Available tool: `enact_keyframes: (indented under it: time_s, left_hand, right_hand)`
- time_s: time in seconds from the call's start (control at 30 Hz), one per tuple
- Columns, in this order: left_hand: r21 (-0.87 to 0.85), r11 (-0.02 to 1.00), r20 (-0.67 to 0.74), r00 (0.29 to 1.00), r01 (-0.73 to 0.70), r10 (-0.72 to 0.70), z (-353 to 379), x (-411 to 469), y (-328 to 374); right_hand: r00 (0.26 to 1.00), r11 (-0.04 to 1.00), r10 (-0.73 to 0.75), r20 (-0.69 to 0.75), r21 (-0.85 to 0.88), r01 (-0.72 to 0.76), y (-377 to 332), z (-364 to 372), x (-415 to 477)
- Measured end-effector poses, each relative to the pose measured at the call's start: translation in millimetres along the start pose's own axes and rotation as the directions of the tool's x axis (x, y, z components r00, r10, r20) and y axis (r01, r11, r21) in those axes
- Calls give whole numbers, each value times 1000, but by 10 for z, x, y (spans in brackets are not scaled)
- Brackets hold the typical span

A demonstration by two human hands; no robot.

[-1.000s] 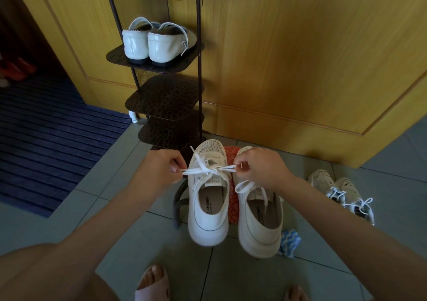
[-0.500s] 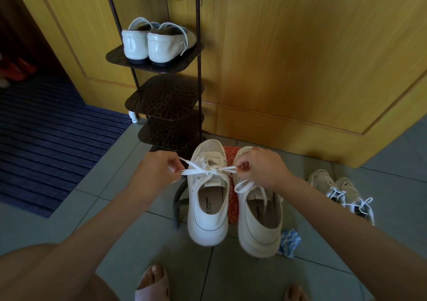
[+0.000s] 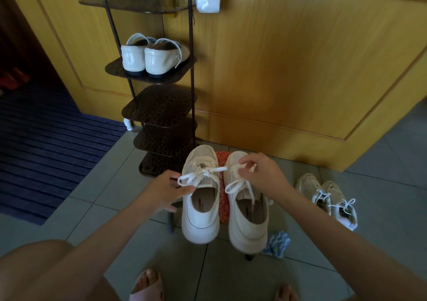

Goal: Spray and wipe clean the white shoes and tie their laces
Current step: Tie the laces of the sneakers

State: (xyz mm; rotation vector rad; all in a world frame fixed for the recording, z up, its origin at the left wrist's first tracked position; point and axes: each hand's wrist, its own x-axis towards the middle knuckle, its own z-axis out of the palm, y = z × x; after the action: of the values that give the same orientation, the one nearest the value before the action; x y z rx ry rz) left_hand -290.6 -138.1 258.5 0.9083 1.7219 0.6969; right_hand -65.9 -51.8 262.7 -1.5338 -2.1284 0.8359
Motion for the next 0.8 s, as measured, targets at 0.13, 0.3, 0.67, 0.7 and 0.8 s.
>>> enact_keyframes:
  time_s: [0.13, 0.3, 0.67, 0.7, 0.8]
  left_hand:
    - [102, 992, 6, 997, -71, 71, 161, -33, -21]
    - [-15, 995, -44, 994, -98, 98, 249, 15, -104]
    - [68, 975, -70, 974, -212, 216, 306, -10, -151]
    - [53, 974, -77, 972, -220, 224, 308, -23, -153]
    - [13, 970, -77, 967, -244, 245, 309, -52, -156]
  right_hand:
    - [978, 972, 205, -49, -111, -209, 113, -58, -172]
    - [889, 884, 428, 163, 126, -449, 175, -28, -414]
    - [886, 756, 417, 204, 463, -462, 238, 46, -677]
    - [896, 751, 402, 190, 491, -441, 234, 58, -698]
    - [926, 768, 351, 142, 522, -371, 215, 80, -726]
